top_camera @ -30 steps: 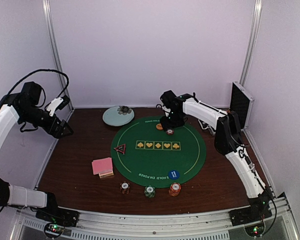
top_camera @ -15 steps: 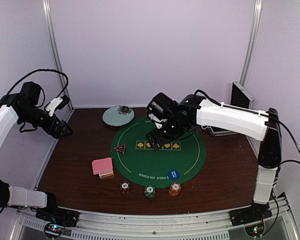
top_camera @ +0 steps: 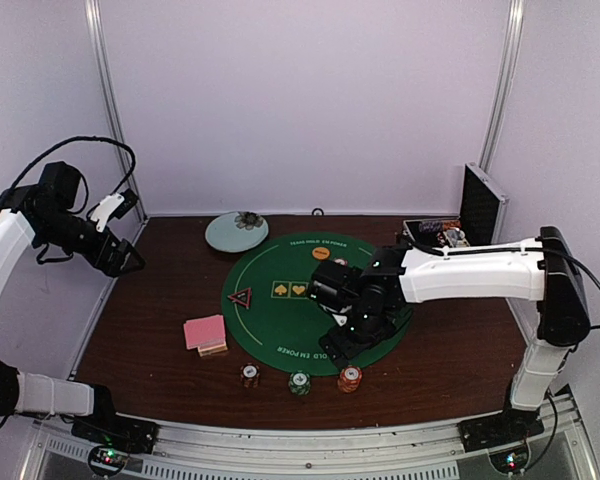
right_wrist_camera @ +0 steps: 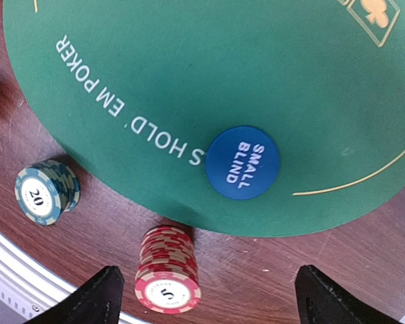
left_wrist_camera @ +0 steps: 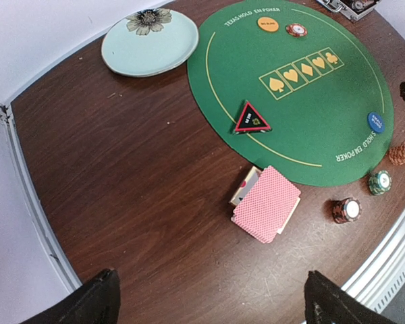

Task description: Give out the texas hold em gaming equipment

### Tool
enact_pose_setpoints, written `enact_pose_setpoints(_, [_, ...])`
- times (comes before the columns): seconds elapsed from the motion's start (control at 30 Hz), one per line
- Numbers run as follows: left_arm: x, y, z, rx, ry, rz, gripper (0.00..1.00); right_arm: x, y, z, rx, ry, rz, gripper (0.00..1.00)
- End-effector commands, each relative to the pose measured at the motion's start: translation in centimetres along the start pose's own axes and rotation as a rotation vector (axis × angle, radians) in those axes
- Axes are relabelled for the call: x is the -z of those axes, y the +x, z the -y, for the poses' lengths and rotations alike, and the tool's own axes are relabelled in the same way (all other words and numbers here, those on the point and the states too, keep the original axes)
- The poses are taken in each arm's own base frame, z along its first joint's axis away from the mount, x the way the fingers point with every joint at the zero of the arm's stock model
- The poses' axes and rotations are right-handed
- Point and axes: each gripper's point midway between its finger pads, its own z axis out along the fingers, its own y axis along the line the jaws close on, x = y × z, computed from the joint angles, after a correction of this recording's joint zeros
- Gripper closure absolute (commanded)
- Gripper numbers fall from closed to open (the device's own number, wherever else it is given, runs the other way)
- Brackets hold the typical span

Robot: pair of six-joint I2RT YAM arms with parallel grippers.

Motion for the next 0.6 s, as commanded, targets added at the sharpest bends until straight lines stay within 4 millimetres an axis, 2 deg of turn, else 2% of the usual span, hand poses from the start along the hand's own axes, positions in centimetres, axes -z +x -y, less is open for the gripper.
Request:
enact_pose_setpoints(0.0, [1.0,-1.0,-0.1,-0.025,-0.017,0.039,0.02,-0.1,0.6,-1.6,-0.03,-0.084,0.004,0.09])
enact_pose_setpoints(0.17, [1.0,-1.0,-0.1,-0.027,-0.016,0.037,0.02,-0.5,1.3,-2.4,-0.02,-0.107,-0.005,0.15])
enact_pose_setpoints(0.57, [1.0,-1.2,-0.1,-0.027,-0.012,0.041,0.02,-1.4,2.8,-2.2,0.014,-0.087,-0.05,0.2])
